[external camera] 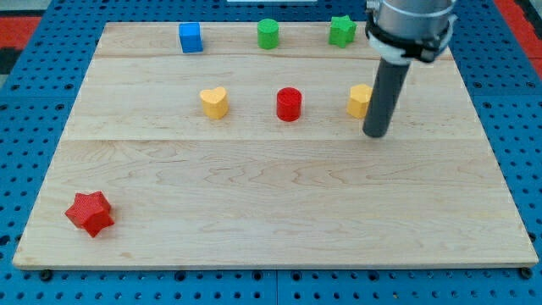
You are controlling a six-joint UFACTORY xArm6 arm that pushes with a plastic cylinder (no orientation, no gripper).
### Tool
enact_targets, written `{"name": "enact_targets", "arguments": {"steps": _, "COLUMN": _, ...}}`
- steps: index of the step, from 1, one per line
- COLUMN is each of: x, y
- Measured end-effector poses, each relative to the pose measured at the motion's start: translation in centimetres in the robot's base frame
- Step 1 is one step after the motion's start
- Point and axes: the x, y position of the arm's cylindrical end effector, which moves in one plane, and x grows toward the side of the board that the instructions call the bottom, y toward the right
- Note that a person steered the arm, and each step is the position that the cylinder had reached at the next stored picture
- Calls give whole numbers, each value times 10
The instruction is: Slightly push the red star towards the center left
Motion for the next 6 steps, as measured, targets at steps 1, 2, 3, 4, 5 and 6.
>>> {"name": "enact_targets", "arguments": {"steps": 1, "x": 57, "y": -49}}
{"name": "enact_targets", "arguments": {"steps": 2, "x": 99, "y": -123}}
{"name": "enact_targets", "arguments": {"steps": 3, "x": 134, "y": -201}}
{"name": "enact_targets", "arguments": {"steps": 4, "x": 155, "y": -278}}
{"name": "enact_targets", "arguments": {"steps": 5, "x": 141, "y": -337}}
{"name": "enact_targets", "arguments": {"steps": 6, "x": 99, "y": -363}}
